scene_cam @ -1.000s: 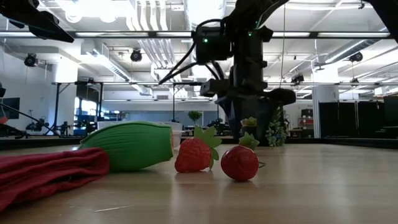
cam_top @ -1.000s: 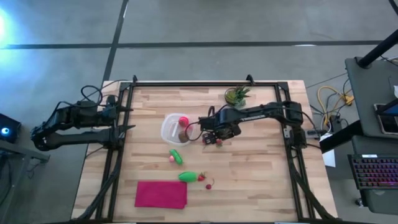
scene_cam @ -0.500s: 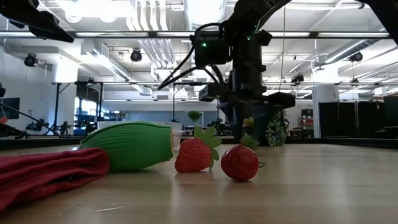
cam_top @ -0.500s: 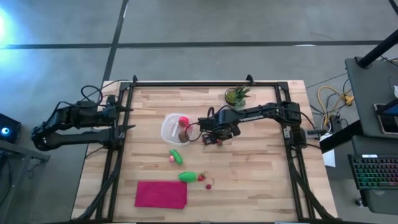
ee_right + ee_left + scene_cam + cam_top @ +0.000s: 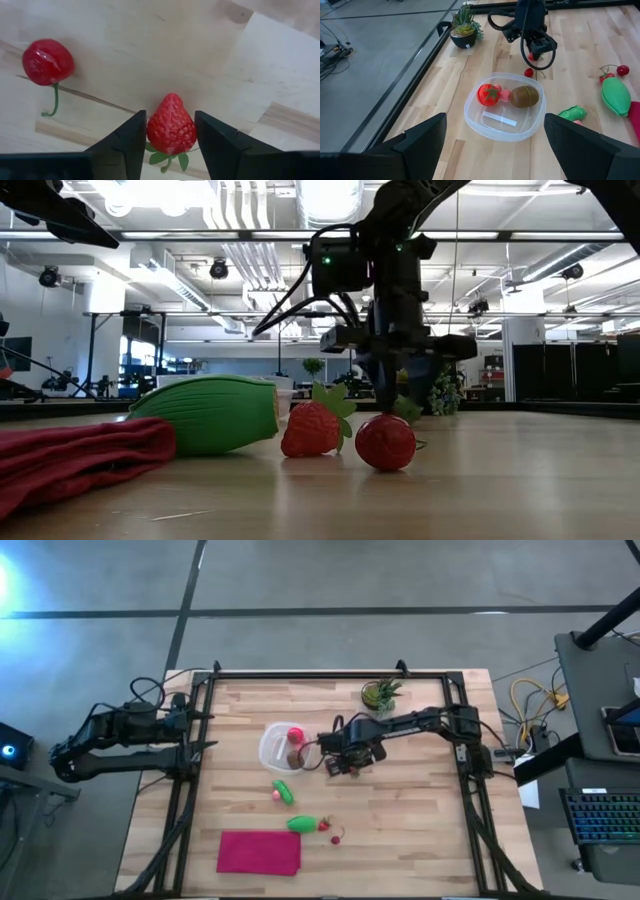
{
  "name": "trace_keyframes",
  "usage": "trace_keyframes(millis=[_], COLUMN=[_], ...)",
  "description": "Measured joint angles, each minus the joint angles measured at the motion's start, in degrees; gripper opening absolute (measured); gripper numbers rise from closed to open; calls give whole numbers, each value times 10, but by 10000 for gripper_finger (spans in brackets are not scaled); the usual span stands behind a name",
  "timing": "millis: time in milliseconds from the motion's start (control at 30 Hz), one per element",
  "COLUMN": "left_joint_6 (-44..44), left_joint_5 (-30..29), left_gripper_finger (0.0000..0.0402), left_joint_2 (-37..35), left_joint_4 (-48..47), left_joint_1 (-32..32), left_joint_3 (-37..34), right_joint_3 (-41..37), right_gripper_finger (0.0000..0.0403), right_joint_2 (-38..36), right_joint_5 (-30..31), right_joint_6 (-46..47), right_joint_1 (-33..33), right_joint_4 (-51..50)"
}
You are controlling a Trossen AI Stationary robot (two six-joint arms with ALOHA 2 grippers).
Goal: Pick and placing Produce into tupperware
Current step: Put the top red strawberry into the transparent bin
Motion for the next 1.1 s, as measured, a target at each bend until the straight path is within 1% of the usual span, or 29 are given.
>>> trace_keyframes(millis=[167, 400, 500, 600, 700, 800, 900, 1000, 1100], left_joint_6=[0, 0, 0, 0, 0, 0, 0, 0, 0], left_joint_5=[0, 0, 0, 0, 0, 0, 0, 0, 0], left_gripper_finger=[319, 319, 319, 319, 319, 319, 319, 319, 319], left_joint_2=[0, 0, 0, 0, 0, 0, 0, 0, 0], left_joint_4=[0, 0, 0, 0, 0, 0, 0, 0, 0], left_joint_1=[0, 0, 0, 0, 0, 0, 0, 0, 0], left_joint_3=[0, 0, 0, 0, 0, 0, 0, 0, 0], right_joint_3=[0, 0, 13, 39, 85, 147, 221, 298, 364], right_gripper_finger=[161, 128, 128, 141, 152, 152, 144, 139, 139], right_joint_2=[7, -10, -27, -53, -89, -114, -116, -108, -92], right_joint_5=[-4, -8, -16, -28, -33, -41, -55, -55, -30], right_joint_6=[-4, -10, -15, -15, -5, 14, 23, 24, 14], right_joint_1=[2, 3, 4, 5, 7, 7, 7, 8, 9], right_joint_4=[0, -8, -47, -108, -148, -166, -181, -183, -173])
